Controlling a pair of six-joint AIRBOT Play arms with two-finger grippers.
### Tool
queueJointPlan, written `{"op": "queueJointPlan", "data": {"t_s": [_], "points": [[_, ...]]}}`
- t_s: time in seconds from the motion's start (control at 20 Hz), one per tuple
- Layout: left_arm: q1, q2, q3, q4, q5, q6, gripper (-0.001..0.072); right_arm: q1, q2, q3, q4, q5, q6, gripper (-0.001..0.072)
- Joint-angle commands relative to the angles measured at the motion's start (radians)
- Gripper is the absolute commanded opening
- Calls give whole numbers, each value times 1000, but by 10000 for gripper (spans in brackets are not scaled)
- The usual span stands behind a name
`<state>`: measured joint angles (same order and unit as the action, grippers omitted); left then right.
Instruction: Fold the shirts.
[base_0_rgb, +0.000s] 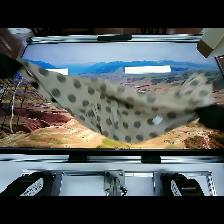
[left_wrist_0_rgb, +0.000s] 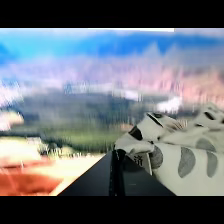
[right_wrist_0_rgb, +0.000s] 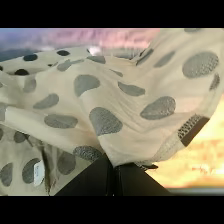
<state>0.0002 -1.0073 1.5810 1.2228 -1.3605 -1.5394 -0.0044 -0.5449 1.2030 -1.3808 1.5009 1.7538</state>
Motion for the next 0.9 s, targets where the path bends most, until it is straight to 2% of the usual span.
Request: {"op": "queueJointPlan", "data": {"t_s": [0.0,0.15,0.2,0.25,0.3,0.45,0.55,0.65,0.85], "points": [[-101,-3,-350,-2,64,61,49,0,167,-519,18,7,143,57],[-159,-2,-571,1,104,72,49,0,200,-778,22,-18,159,59],[-165,-2,-608,1,104,95,49,0,199,-794,22,-36,152,132],[-165,-2,-623,1,103,120,49,0,199,-782,22,-71,128,437],[-165,-2,-623,1,104,146,49,0,198,-749,34,-111,55,682],[-165,5,-607,0,113,231,49,0,116,-553,77,-153,-119,682],[-165,15,-606,1,131,254,49,2,-34,-391,203,-199,-192,682],[-165,24,-605,0,144,253,49,49,-248,-251,352,-285,-265,682],[-165,51,-603,0,148,253,49,306,-726,-46,366,-298,-415,682]]}}
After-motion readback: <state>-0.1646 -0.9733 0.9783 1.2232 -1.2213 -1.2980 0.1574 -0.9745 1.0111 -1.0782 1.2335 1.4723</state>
